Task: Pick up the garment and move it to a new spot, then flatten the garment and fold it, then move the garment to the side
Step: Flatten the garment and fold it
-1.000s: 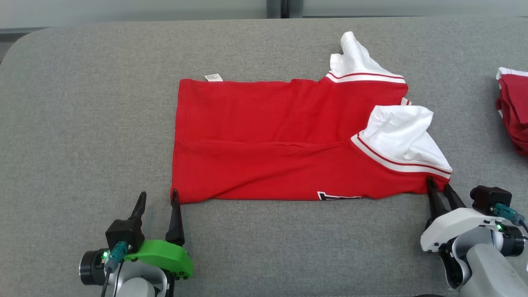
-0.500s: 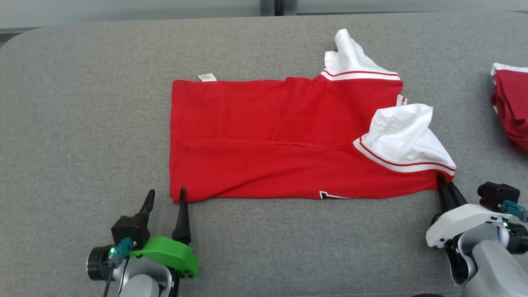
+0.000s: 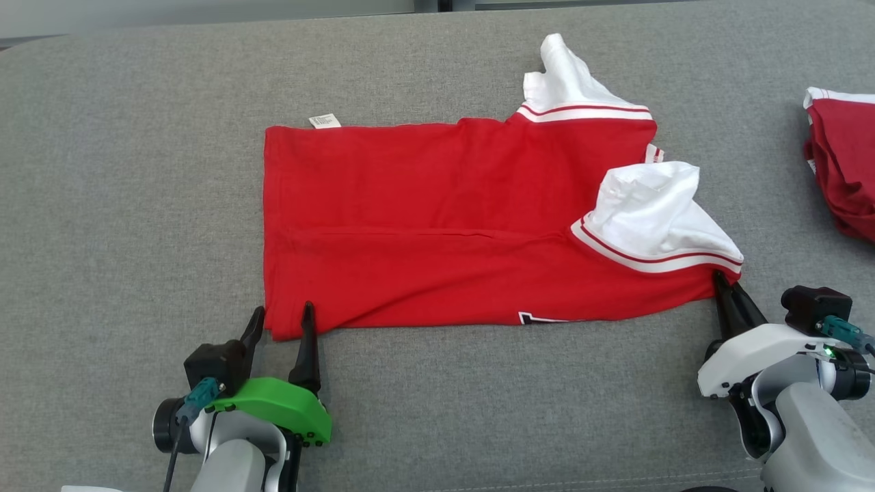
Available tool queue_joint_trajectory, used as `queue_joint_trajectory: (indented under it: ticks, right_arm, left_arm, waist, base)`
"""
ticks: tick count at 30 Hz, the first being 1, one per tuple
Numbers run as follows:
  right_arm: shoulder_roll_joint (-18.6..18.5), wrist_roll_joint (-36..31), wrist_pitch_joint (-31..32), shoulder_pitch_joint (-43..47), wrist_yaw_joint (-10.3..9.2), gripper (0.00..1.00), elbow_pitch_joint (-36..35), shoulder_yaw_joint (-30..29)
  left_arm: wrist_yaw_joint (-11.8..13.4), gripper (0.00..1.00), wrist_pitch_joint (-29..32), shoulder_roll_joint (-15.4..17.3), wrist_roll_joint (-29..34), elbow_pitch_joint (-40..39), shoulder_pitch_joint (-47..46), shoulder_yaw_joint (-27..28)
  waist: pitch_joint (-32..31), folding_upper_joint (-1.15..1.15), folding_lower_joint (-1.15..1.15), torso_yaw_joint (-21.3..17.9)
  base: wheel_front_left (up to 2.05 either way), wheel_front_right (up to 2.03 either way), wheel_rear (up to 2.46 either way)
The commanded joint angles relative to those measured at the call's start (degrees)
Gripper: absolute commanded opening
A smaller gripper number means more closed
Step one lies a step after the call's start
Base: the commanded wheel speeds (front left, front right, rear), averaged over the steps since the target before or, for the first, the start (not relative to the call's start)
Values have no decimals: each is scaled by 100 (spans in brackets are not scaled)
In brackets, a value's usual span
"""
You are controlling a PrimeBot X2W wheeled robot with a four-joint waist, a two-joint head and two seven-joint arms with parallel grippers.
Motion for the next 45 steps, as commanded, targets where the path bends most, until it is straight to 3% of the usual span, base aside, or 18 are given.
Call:
queue_joint_trajectory:
  ticks: [1,3,4,5,16,23,35,45]
  right_arm:
    - [-48,23,-14,-66,-9,0,-26,2]
    - [-56,33,-14,-72,-10,0,-40,13]
    - [-59,39,-14,-70,-10,0,-45,15]
    - [-63,46,-14,-67,-10,0,-46,15]
    - [-79,62,-14,-66,-9,0,-26,16]
    - [-10,115,-14,233,-9,0,150,182]
    - [33,550,-14,856,-9,0,391,870]
    - [-131,1003,-14,1346,-10,0,403,1422]
  left_arm:
    - [10,100,2,28,1,21,-69,28]
    - [26,100,2,28,28,70,-86,28]
    - [23,56,2,28,57,86,-98,20]
    - [2,0,2,28,43,109,-101,14]
    - [-124,0,2,28,-64,192,-72,71]
    - [-191,0,2,30,36,340,320,250]
    - [-244,0,2,34,197,530,1095,667]
    - [-189,0,2,33,267,681,1591,916]
  waist:
    - [18,0,0,-16]
    - [31,0,0,-25]
    - [36,0,0,-28]
    - [40,0,0,-28]
    - [-39,0,0,23]
    - [-628,0,0,19]
    - [-1589,0,0,-10]
    - [-1862,0,0,-66]
  base:
    - [0,0,0]
    - [0,0,0]
    - [0,0,0]
    - [0,0,0]
    - [0,0,0]
    - [0,0,0]
    - [0,0,0]
    - [0,0,0]
